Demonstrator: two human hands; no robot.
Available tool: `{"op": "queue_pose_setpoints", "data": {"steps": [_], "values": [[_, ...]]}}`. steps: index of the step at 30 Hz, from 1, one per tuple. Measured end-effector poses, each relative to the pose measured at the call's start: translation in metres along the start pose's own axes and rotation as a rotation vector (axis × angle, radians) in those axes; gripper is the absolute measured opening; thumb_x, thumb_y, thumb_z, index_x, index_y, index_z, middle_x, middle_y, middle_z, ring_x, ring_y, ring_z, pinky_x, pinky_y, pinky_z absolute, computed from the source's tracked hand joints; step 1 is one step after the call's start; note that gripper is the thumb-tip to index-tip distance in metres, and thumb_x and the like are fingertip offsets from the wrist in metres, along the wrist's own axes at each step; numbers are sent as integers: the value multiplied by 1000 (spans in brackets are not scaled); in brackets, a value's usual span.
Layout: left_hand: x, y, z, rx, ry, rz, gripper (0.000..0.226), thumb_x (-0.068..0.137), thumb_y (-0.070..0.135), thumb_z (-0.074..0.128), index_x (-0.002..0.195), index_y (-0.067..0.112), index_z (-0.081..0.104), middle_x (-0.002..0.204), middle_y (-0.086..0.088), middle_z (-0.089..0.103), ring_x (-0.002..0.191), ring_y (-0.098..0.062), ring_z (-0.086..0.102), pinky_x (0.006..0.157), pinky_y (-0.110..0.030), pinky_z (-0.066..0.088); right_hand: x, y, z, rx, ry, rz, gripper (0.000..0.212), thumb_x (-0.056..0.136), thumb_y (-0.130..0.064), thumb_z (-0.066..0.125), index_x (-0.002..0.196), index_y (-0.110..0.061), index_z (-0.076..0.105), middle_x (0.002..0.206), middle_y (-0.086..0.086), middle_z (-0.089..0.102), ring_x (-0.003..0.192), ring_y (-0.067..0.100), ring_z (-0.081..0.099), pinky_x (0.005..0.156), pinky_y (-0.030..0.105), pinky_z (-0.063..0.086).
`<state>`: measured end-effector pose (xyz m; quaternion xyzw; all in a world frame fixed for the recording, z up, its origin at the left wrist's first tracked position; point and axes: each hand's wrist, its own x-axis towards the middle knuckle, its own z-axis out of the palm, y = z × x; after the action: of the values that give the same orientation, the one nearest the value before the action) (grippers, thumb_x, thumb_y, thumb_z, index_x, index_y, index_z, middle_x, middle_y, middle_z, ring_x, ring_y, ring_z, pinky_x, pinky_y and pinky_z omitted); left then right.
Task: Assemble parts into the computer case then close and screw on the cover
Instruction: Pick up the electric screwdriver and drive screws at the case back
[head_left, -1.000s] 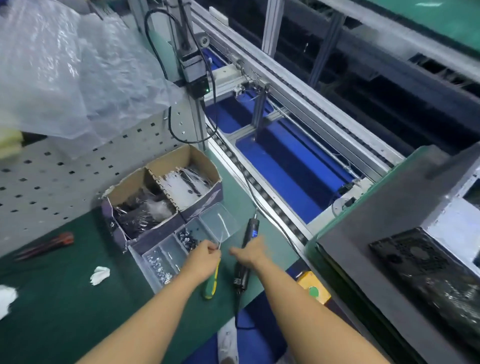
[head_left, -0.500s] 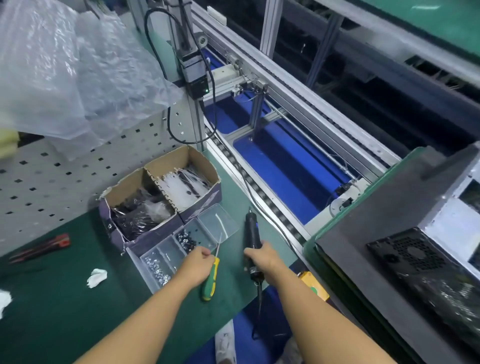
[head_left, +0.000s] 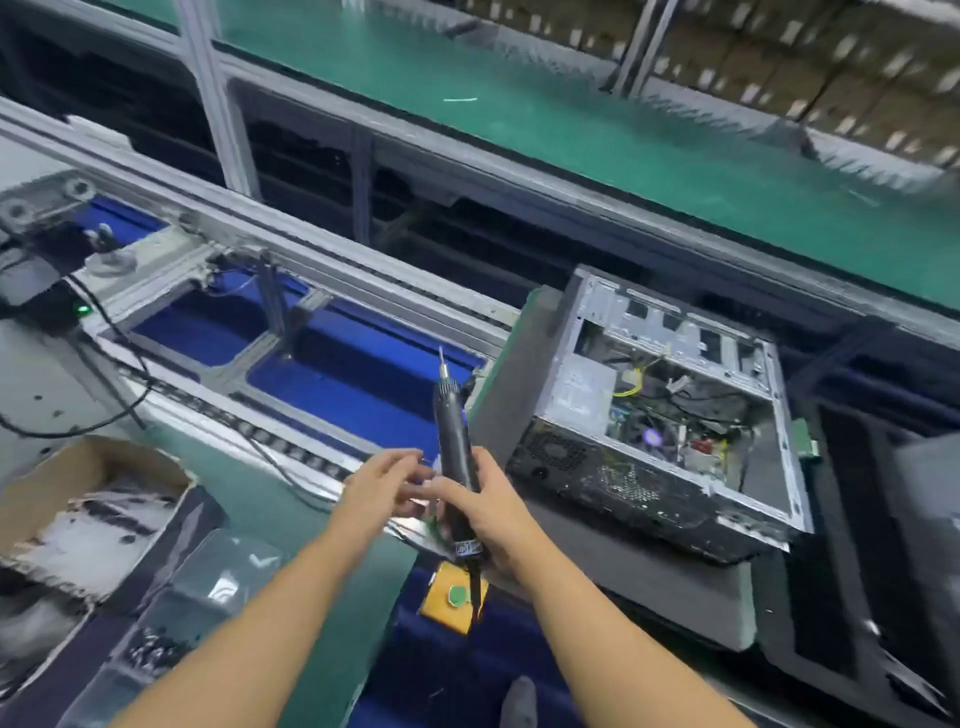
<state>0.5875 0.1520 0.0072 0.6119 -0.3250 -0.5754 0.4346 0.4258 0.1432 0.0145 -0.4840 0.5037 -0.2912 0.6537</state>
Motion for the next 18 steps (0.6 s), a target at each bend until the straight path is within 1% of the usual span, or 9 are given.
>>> {"op": "queue_pose_setpoints", "data": {"steps": [2,4,6,8,11,13,15,16,18], "values": [[5,25,36,-15,-76,87,22,102,21,47,102,21,69,93,-5,76,74,-18,70,61,-31,51,-13,-13,-27,32,72,-85,39,81,-35,78,110,-26,54,76,8,62,54,19,59,52,30,49],[5,44,76,4,-156,154,26,103,23,46,100,22,72,90,-3,76,77,-17,71,63,-29,52,-30,-26,-56,64,148,-161,36,83,-29,76,112,-25,54,72,9,61,51,20,57,48,29,50],[2,56,117,24,-237,198,27,103,22,46,100,17,72,90,-3,76,75,-16,71,59,-25,53,-49,-36,-87,86,236,-214,37,86,-26,74,116,-23,54,73,11,61,54,22,56,50,31,51],[-3,63,160,27,-309,225,26,103,18,46,95,13,71,84,0,75,66,-13,68,54,-23,52,-72,-42,-122,117,323,-244,38,89,-25,73,121,-21,53,74,12,62,57,25,57,52,33,52],[-13,64,221,119,-410,266,26,102,15,49,88,19,70,79,7,74,66,-9,68,53,-22,52,-106,-39,-175,179,439,-272,34,95,-17,71,123,-20,52,83,15,64,65,27,62,53,33,55],[-19,57,258,180,-490,267,26,102,12,49,86,20,69,78,6,74,68,-12,68,59,-27,54,-130,-29,-209,213,506,-292,36,94,-14,72,123,-20,52,86,11,67,66,24,64,53,33,56],[-24,46,290,250,-570,271,26,101,8,49,87,19,68,75,2,74,71,-21,67,64,-34,52,-154,-16,-241,211,572,-299,37,91,-15,74,120,-20,52,86,5,69,63,21,64,53,34,56],[-27,39,309,294,-611,273,25,101,7,49,88,18,67,74,2,73,71,-24,66,61,-32,51,-167,-8,-260,200,612,-298,36,89,-17,75,117,-21,52,88,5,69,63,21,64,54,35,56],[-36,23,344,361,-708,271,25,101,5,48,89,18,65,72,3,72,70,-24,64,54,-24,48,-194,8,-296,173,692,-287,33,84,-24,76,109,-26,55,93,12,66,63,25,61,57,38,54]]}}
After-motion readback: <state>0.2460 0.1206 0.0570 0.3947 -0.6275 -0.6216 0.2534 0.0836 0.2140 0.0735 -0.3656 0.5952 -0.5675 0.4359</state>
